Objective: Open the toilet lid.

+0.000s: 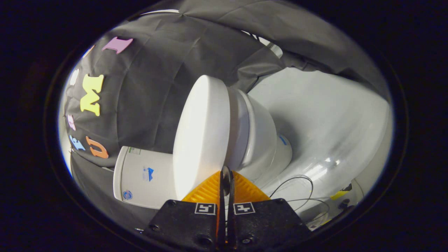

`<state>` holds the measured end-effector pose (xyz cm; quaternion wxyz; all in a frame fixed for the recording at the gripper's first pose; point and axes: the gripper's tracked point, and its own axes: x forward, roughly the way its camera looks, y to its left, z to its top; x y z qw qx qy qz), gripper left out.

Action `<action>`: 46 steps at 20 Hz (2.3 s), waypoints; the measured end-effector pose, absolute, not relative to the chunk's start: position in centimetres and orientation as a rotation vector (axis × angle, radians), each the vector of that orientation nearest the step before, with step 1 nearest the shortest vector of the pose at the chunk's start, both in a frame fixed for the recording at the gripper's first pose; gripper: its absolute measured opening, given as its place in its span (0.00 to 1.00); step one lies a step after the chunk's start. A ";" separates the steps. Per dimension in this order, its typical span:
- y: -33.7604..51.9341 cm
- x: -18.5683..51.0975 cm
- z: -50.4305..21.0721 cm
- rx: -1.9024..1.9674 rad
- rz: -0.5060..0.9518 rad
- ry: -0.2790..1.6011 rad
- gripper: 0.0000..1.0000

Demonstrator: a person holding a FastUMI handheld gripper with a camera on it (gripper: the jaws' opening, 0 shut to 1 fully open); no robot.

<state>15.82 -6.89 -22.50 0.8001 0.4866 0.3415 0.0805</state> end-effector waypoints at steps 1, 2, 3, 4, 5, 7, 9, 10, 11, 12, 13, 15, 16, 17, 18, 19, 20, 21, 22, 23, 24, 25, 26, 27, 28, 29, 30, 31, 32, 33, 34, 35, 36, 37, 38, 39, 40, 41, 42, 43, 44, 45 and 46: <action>-6.9 15.7 -22.4 1.037 0.172 0.731 0.06; -6.9 15.7 -22.3 1.028 0.175 0.729 0.06; -6.9 15.7 -22.1 1.020 0.177 0.724 0.06; -7.0 15.7 -21.7 1.012 0.178 0.720 0.06; -7.0 15.6 -21.3 1.005 0.177 0.715 0.06; -6.6 15.4 -20.2 0.996 0.174 0.708 0.06; -6.4 15.4 -19.6 0.988 0.170 0.701 0.05; -6.3 15.3 -19.2 0.979 0.167 0.697 0.05; -6.2 15.2 -18.7 0.968 0.165 0.693 0.05; -6.2 15.1 -18.4 0.957 0.160 0.691 0.05; -6.1 15.1 -18.1 0.947 0.153 0.691 0.05; -5.9 14.9 -17.4 0.932 0.149 0.686 0.05; -5.8 14.8 -16.9 0.936 0.151 0.681 0.05; -5.6 14.8 -16.6 0.940 0.154 0.677 0.04; -5.5 14.7 -16.2 0.941 0.157 0.673 0.04; -5.4 14.7 -15.8 0.936 0.161 0.668 0.04; -5.3 14.6 -15.4 0.929 0.165 0.662 0.04; -5.1 14.6 -15.0 0.922 0.170 0.657 0.04; -5.0 14.5 -14.4 0.917 0.174 0.651 0.04; -4.9 14.4 -13.9 0.913 0.179 0.647 0.04; -4.7 14.3 -13.5 0.909 0.183 0.643 0.04; -4.5 14.3 -13.0 0.900 0.189 0.640 0.04; -4.4 14.2 -12.5 0.889 0.192 0.636 0.04; -4.2 14.1 -12.1 0.875 0.196 0.632 0.04; -4.1 14.0 -11.7 0.867 0.197 0.630 0.04; -4.0 13.9 -11.4 0.858 0.199 0.627 0.04; -3.7 13.8 -11.1 0.851 0.201 0.623 0.04; -3.6 13.7 -10.7 0.850 0.202 0.620 0.04; -3.4 13.6 -10.3 0.844 0.206 0.613 0.04; -3.3 13.5 -9.9 0.841 0.210 0.609 0.04; -3.0 13.5 -9.5 0.834 0.214 0.604 0.04; -2.8 13.4 -9.1 0.828 0.218 0.601 0.04; -2.6 13.3 -8.7 0.823 0.219 0.599 0.04; -2.3 13.2 -8.4 0.817 0.220 0.598 0.04; -2.1 13.2 -8.0 0.813 0.221 0.595 0.04; -1.9 13.1 -7.6 0.806 0.224 0.592 0.04; -1.7 13.0 -7.4 0.797 0.225 0.591 0.04; -1.5 13.0 -7.1 0.788 0.222 0.588 0.04; -1.3 12.9 -6.8 0.774 0.220 0.585 0.04; -1.1 12.9 -6.6 0.762 0.217 0.582 0.04; -0.9 12.9 -6.4 0.754 0.216 0.578 0.04; -0.8 12.9 -6.1 0.747 0.216 0.576 0.04; -0.6 12.8 -5.9 0.745 0.215 0.574 0.04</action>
